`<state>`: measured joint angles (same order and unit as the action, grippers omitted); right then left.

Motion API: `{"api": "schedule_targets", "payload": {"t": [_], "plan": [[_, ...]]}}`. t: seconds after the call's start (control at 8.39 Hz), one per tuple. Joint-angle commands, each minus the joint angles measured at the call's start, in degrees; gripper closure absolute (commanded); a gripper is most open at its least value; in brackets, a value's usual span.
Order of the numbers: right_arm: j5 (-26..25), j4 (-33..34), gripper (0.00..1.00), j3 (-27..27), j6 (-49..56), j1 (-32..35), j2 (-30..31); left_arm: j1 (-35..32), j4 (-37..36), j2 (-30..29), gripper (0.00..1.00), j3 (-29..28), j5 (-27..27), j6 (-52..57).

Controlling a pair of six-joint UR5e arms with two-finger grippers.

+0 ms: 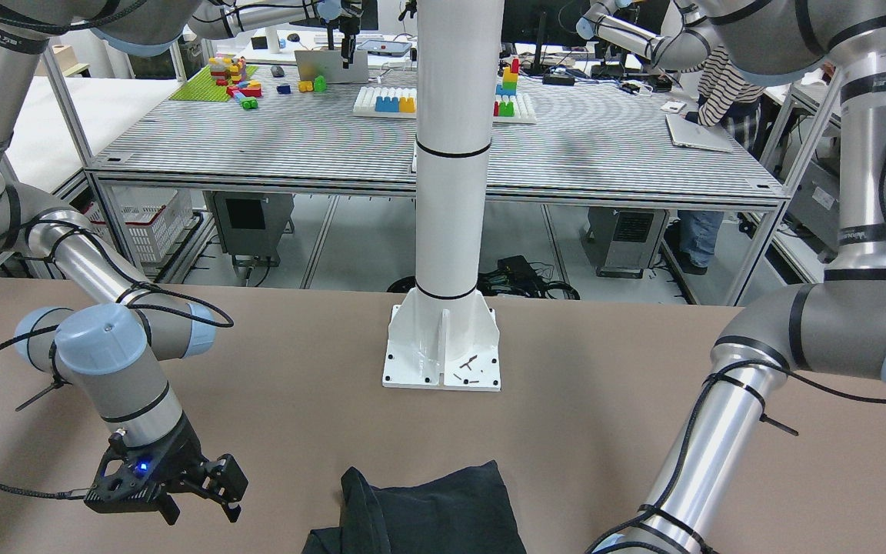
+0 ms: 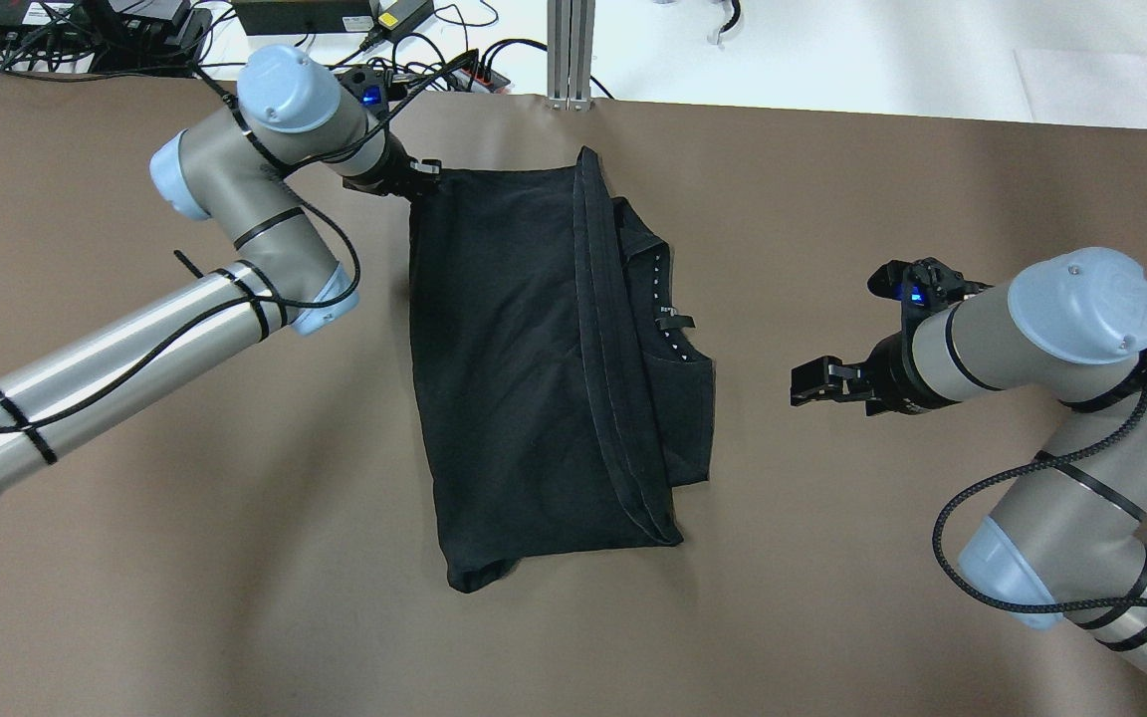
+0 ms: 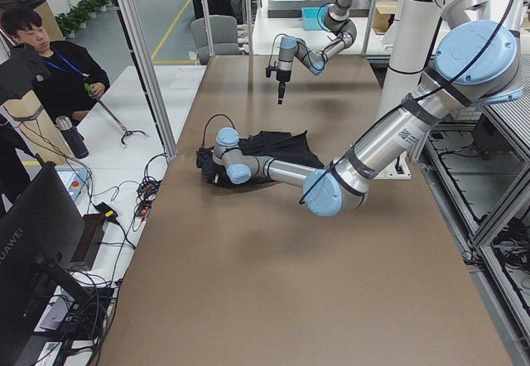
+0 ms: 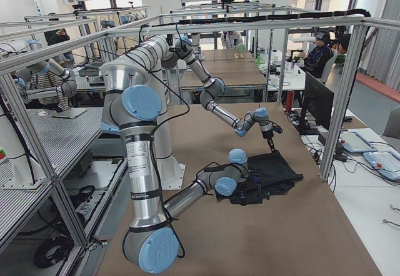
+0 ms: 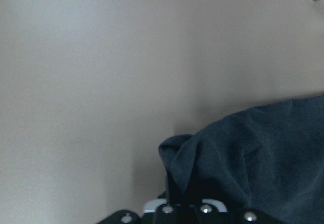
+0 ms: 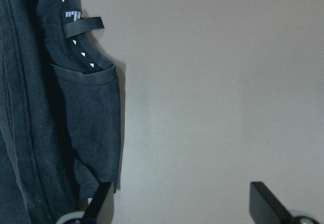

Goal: Fold clothes
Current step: 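Fold the grasped side over toward the right gripper with the left gripper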

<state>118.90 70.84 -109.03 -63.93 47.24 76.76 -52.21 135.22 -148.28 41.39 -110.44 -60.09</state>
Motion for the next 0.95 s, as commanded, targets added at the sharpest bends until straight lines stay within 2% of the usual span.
{"api": "schedule_targets", "payload": {"t": [0.0, 0.12, 0.24, 0.36, 0.48, 0.72, 0.83], "plan": [[-0.07, 0.17, 0.06, 0.3, 0.03, -0.21, -0.2, -0.26, 0.13, -6.06, 1.0, -7.81, 1.72, 4.7], [-0.16, 0.18, 0.06, 0.66, -0.06, -0.48, -0.29, -0.52, 0.31, -5.97, 0.86, -7.55, 1.72, 8.29], [-0.24, 0.18, 0.06, 1.09, -0.06, -0.65, -0.55, -1.31, 0.4, -5.79, 0.06, -6.68, 1.63, 10.76], [-1.38, 0.35, 0.06, 1.53, -0.32, -1.09, -1.51, -2.88, 0.31, -4.84, 0.05, -4.41, 0.85, 11.22], [-2.26, 0.7, 0.06, 3.54, -0.84, -1.09, -3.87, -5.59, -0.04, -2.91, 0.05, -0.38, -3.51, 11.31], [-2.35, 0.79, 0.06, 8.46, -3.03, -1.44, -8.79, -9.13, -0.57, 4.55, 0.05, 8.67, -10.99, 11.22], [-2.53, 0.88, 0.06, 10.66, -4.35, -1.71, -11.6, -8.88, -0.57, 7.97, 0.05, 13.15, -11.37, 10.53]]}}
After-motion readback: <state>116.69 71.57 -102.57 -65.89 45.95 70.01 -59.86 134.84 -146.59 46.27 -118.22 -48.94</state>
